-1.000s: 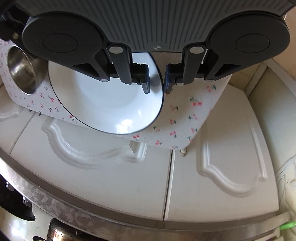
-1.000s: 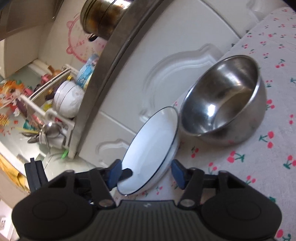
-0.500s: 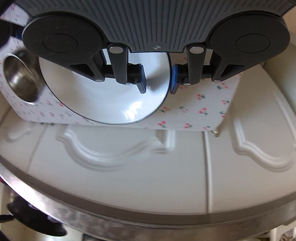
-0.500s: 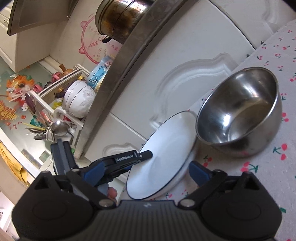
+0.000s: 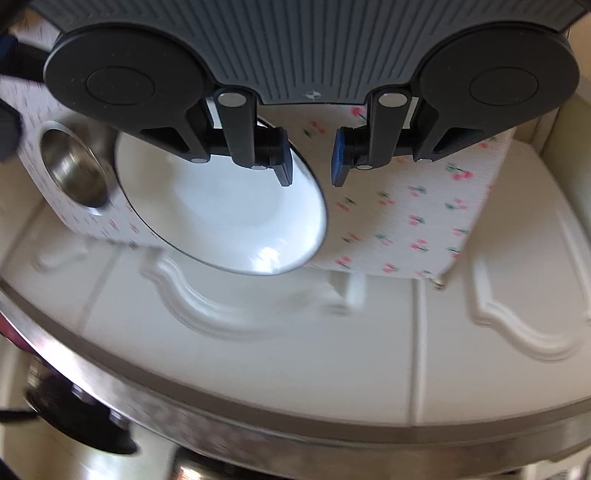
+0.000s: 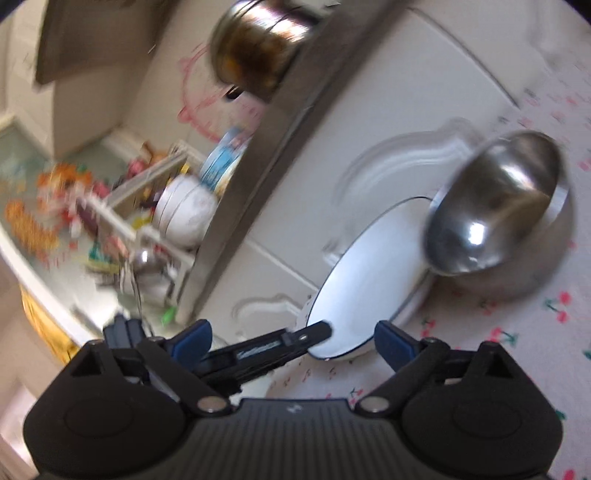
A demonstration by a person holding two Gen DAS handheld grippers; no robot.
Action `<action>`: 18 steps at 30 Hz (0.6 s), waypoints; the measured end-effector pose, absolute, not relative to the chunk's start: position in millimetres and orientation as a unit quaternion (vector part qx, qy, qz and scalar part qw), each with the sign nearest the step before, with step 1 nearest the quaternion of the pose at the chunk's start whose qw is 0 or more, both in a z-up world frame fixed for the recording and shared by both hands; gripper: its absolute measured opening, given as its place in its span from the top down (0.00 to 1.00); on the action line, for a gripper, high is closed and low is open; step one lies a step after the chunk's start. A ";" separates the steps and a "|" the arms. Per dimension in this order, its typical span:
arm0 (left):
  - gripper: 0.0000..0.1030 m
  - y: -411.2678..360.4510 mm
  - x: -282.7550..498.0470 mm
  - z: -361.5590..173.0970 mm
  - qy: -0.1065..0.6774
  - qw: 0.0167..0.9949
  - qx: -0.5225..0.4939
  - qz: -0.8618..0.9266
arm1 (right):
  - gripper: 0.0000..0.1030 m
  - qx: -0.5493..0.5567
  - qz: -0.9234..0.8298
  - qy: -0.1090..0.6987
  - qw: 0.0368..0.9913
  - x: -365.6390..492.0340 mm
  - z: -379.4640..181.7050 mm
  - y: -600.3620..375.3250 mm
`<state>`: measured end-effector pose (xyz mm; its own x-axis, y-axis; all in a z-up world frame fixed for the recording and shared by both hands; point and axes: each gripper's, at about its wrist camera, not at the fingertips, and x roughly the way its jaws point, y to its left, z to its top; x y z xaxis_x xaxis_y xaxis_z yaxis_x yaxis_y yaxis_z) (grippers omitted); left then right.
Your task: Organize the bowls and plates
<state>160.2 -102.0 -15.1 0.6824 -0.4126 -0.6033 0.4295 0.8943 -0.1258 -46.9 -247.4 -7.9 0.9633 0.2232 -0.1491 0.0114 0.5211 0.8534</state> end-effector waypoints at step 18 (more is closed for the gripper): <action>0.51 -209.2 239.1 14.3 0.322 0.912 0.136 -0.216 | 0.01 0.512 -0.011 0.082 0.855 -64.1 -16.5 -259.1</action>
<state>239.1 -209.2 14.3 0.6998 -0.3069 -0.6450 0.4813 0.8698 0.1083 -64.1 -259.1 -16.5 0.9864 0.0652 -0.1507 0.1021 0.4747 0.8742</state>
